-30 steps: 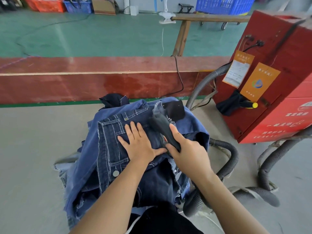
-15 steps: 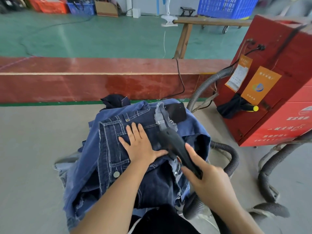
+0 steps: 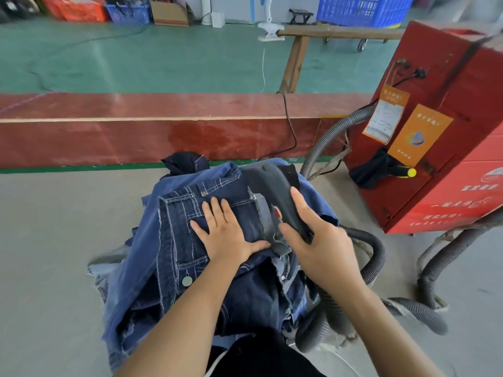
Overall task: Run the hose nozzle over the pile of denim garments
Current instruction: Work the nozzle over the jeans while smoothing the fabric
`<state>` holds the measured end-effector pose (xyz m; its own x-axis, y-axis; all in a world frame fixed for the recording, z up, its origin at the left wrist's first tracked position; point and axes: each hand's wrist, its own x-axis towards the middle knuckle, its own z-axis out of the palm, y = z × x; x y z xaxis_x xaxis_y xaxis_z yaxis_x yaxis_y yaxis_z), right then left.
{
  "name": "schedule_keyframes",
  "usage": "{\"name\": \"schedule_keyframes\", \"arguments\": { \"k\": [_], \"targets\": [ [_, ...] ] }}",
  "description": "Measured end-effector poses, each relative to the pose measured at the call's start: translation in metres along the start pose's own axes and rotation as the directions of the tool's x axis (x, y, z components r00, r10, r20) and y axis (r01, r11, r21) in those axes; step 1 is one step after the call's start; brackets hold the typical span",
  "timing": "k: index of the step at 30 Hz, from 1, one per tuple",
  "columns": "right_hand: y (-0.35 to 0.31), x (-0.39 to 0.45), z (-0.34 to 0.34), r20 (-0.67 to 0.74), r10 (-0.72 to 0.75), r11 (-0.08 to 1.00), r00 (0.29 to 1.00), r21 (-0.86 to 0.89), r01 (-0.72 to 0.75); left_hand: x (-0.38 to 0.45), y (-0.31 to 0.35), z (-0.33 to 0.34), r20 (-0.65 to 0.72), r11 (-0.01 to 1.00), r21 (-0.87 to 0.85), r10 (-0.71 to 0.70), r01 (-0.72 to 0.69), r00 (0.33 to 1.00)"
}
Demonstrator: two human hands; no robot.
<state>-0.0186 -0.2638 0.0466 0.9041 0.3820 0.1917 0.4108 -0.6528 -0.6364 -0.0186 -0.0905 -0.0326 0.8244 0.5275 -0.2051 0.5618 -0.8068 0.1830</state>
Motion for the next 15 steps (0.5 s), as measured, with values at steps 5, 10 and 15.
{"name": "schedule_keyframes", "arguments": {
  "k": [5, 10, 15],
  "targets": [
    [0.020, -0.046, -0.003, 0.068, 0.065, 0.992, 0.996, -0.109, -0.058, 0.000, 0.000, 0.001, 0.010, 1.000, 0.023, -0.007, 0.006, 1.000],
    [0.018, -0.056, 0.017, 0.087, 0.106, 0.973, 0.990, -0.215, -0.086, 0.000, 0.002, 0.002, 0.003, 1.000, 0.019, -0.004, 0.004, 1.000],
    [0.003, -0.011, 0.026, 0.148, 0.062, 0.975, 0.987, -0.222, -0.028, 0.000, 0.000, 0.001, 0.002, 1.000, 0.014, -0.006, 0.006, 1.000]
  ]
}}
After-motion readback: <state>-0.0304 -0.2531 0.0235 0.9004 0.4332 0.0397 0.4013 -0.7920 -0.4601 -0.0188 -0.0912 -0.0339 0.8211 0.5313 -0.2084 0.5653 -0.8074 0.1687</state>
